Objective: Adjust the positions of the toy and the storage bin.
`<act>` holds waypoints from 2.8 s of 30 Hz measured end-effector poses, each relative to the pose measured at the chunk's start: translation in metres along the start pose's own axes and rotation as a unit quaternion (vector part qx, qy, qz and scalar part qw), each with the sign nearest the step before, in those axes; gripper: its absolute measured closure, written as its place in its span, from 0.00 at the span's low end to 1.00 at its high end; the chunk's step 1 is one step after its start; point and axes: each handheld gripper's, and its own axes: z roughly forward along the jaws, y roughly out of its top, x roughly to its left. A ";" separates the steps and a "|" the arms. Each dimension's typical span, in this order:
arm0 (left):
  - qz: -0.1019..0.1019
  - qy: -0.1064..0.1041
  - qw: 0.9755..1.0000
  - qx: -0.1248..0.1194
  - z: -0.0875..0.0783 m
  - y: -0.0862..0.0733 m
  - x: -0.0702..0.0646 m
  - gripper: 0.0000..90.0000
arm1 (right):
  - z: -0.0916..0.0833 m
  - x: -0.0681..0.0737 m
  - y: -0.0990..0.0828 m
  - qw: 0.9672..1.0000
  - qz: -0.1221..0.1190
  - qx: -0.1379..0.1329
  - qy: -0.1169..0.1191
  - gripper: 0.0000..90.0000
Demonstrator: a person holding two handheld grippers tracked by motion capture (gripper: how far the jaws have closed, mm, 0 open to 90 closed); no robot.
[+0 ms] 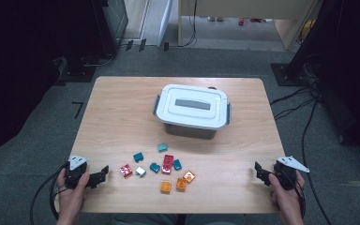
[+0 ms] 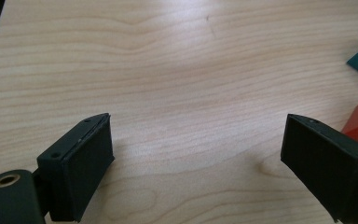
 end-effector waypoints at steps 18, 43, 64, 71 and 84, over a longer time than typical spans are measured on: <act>0.013 -0.021 0.997 -0.075 -0.015 0.068 -0.038 0.27 | -0.008 0.021 0.043 0.996 -0.031 -0.075 0.041 0.38; 0.015 -0.080 0.989 -0.119 0.058 0.156 -0.120 0.68 | 0.026 0.073 0.117 0.986 0.006 -0.128 0.109 0.66; 0.001 -0.123 0.986 -0.112 0.099 0.161 -0.130 0.93 | 0.057 0.097 0.126 0.987 0.047 -0.088 0.128 0.83; -0.003 -0.141 0.984 -0.106 0.093 0.157 -0.125 0.96 | 0.060 0.085 0.130 0.978 0.095 -0.069 0.173 0.86; -0.014 -0.145 0.985 -0.096 0.073 0.142 -0.109 0.94 | 0.063 0.088 0.132 0.964 0.116 -0.027 0.238 0.90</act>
